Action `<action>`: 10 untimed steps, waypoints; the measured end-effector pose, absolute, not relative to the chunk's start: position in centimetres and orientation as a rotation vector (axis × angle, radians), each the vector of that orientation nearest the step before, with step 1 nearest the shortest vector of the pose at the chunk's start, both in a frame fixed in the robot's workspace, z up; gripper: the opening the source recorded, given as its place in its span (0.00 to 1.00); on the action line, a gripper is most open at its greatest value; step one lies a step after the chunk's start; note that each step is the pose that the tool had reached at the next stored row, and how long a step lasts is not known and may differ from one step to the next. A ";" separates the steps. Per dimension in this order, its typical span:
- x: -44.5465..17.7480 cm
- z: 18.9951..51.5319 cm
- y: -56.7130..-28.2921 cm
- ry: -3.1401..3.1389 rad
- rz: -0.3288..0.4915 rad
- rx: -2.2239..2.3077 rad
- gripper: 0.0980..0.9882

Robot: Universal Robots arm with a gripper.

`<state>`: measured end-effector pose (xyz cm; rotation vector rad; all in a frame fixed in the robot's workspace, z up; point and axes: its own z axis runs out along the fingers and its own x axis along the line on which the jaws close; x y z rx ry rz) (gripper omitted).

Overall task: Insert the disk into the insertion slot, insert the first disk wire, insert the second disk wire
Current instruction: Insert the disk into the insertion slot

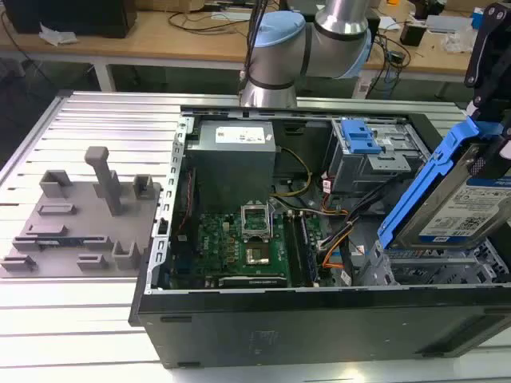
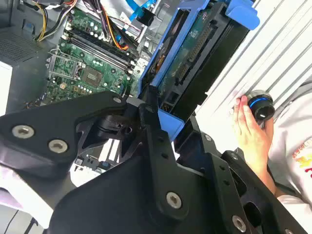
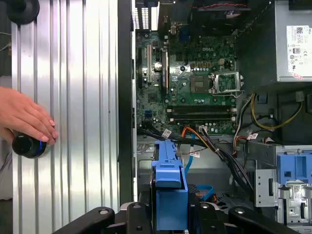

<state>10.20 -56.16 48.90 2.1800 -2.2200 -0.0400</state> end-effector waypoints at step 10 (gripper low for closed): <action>10.2 48.9 -56.2 -2.220 -0.040 2.180 0.30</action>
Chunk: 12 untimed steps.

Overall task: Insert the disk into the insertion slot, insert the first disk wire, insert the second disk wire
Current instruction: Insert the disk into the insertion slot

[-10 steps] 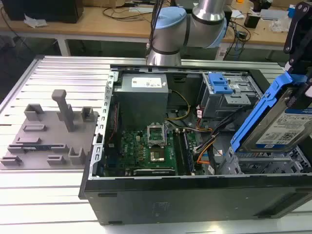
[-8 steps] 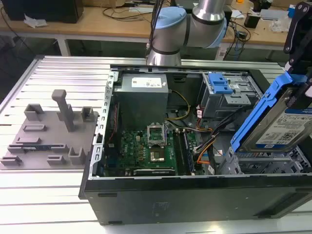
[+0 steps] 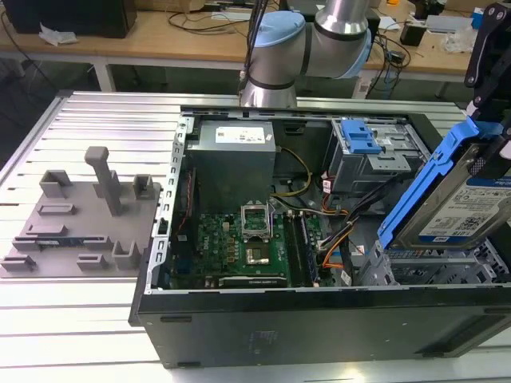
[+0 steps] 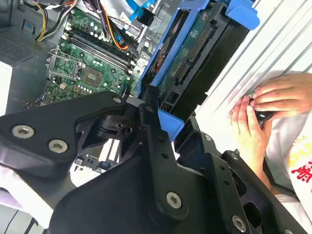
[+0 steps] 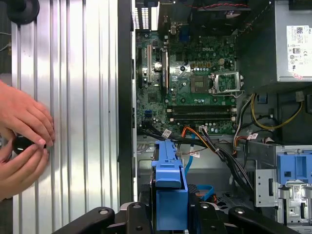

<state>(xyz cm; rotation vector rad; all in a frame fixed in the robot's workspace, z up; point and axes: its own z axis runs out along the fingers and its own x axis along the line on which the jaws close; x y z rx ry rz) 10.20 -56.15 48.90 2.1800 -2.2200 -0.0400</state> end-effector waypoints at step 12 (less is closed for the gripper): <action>10.1 48.5 -56.2 -2.277 -0.012 2.218 0.30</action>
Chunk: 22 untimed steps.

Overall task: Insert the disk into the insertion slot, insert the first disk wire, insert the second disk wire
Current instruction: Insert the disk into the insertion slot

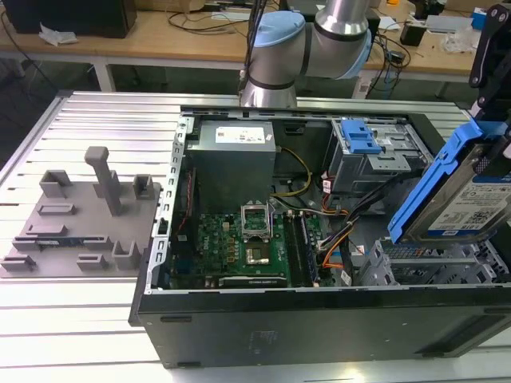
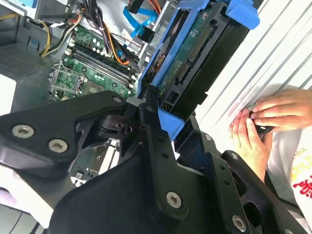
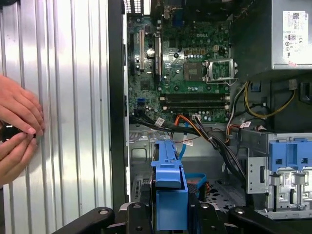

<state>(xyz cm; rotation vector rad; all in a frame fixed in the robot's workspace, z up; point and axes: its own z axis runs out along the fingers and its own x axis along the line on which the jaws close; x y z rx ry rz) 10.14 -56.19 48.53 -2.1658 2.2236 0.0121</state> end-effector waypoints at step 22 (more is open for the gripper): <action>10.1 48.1 -54.9 2.240 -0.031 -2.182 0.30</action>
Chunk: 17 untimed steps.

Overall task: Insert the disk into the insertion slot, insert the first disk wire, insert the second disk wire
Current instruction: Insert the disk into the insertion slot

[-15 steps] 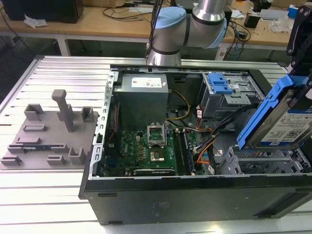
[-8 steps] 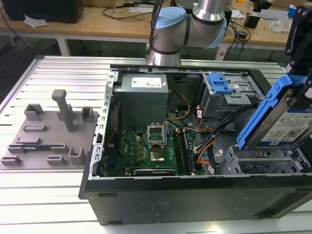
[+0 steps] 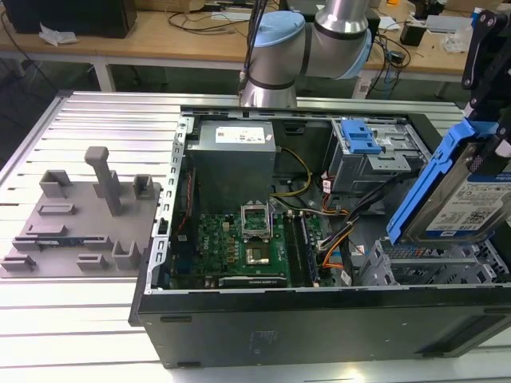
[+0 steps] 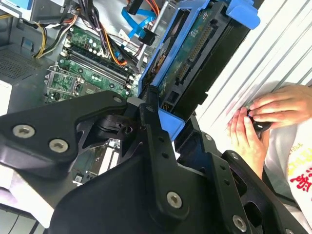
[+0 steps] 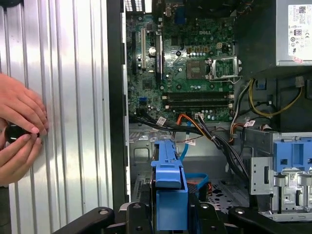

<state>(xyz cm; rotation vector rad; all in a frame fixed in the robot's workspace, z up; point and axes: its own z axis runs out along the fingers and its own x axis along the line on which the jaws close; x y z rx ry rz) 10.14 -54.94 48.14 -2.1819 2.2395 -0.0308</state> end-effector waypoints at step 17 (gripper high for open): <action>10.6 47.4 -54.6 2.214 -0.031 -2.208 0.30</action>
